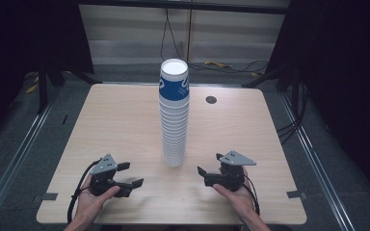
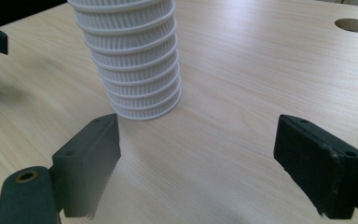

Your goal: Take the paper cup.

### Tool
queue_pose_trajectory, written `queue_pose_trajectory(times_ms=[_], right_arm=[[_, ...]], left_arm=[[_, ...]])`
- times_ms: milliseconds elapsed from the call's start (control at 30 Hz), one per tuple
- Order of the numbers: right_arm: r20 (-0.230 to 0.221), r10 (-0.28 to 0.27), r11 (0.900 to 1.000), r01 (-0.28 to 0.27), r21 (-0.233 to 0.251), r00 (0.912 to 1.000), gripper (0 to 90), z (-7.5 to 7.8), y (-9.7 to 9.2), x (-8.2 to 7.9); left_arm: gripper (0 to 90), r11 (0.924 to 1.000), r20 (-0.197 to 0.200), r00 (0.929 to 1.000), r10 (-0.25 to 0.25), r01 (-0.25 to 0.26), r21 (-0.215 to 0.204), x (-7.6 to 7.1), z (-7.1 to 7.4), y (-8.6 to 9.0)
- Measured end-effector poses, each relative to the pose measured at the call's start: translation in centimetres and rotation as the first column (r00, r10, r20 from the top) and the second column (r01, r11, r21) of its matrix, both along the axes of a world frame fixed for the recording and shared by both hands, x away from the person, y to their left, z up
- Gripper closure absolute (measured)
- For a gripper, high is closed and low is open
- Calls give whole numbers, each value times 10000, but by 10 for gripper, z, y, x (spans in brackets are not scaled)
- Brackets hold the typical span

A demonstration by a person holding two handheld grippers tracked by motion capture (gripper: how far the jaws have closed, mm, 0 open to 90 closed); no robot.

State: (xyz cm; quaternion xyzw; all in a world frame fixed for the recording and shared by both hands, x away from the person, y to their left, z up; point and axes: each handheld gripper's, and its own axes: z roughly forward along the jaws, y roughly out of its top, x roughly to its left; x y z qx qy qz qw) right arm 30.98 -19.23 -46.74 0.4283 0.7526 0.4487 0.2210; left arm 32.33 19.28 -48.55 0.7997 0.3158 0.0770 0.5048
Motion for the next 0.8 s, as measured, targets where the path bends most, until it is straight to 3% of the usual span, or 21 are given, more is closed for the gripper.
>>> queue_pose_trajectory(times_ms=[333,500,567,800], right_arm=[[-87,524,9980,-521,355,9986,158,5,-2,0],[47,777,9969,-778,100,9970,194,7,-1,-1],[-137,888,9956,-884,319,9960,191,8,-3,1],[-135,1076,9923,-1066,636,9941,188,17,-4,5]], left_arm=[[172,9994,-197,9992,-341,341,-45,2,1,-3],[172,9992,-301,9989,-353,348,-177,3,-1,-4],[172,9992,-358,9987,-349,342,-181,3,-2,-5],[172,9993,-291,9990,-327,322,-172,4,-2,-5]])
